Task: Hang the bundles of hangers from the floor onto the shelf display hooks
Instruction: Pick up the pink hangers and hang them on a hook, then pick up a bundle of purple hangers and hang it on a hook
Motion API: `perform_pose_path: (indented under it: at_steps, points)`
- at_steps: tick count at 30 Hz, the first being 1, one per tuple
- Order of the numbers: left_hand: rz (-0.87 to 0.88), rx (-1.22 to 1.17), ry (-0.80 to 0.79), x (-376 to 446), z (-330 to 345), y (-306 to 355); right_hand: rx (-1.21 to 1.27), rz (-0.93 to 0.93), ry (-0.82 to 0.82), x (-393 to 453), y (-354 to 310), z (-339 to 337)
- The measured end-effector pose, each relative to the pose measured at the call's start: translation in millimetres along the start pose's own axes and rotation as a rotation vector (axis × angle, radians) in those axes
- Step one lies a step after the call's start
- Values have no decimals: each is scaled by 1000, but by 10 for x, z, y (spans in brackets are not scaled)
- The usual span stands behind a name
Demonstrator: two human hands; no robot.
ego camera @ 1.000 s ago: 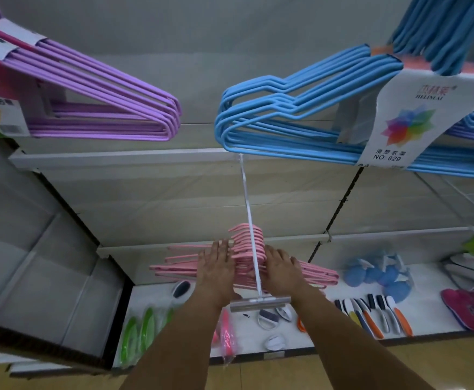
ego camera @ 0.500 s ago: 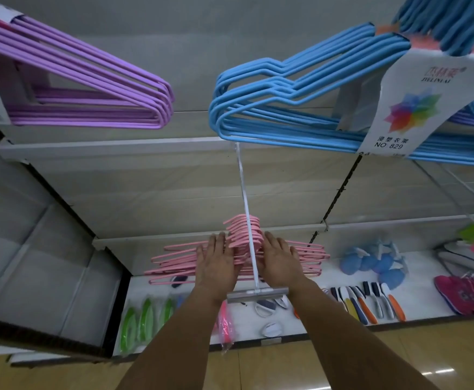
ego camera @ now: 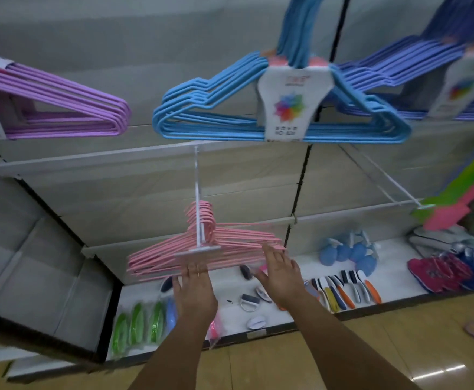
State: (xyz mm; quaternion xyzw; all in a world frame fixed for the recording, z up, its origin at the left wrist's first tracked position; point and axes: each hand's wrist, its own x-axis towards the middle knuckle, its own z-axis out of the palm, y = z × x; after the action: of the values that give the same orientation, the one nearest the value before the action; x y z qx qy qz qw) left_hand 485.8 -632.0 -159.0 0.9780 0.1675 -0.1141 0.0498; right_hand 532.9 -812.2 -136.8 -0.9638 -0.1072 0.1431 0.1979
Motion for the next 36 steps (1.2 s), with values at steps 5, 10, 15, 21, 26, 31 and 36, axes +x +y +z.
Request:
perform_pose_path:
  at_steps: [5, 10, 15, 21, 26, 31, 36]
  points:
    - [123, -101, -108, -520, 85, 658, 114, 111, 97, -753, 715, -230]
    - [366, -213, -140, -970, 82, 1737, 160, 319, 227, -1544, 1556, -579]
    - [599, -281, -196, -1392, 135, 2836, 220, 502, 353, -2316, 2339, -882]
    - [851, -214, -262, -1920, 328, 3956, 267, 737, 436, -3077, 3141, -1071]
    - [1007, -245, -333, -2230, 408, 4759, 307, 871, 522, -3481, 3701, -1267]
    - [1136, -281, -380, -2228, 470, 5600, 341, 966, 583, -3604, 4246, -1586]
    - [1214, -234, -395, -2094, 495, 6402, 377, 1061, 614, -3533, 4807, -1899]
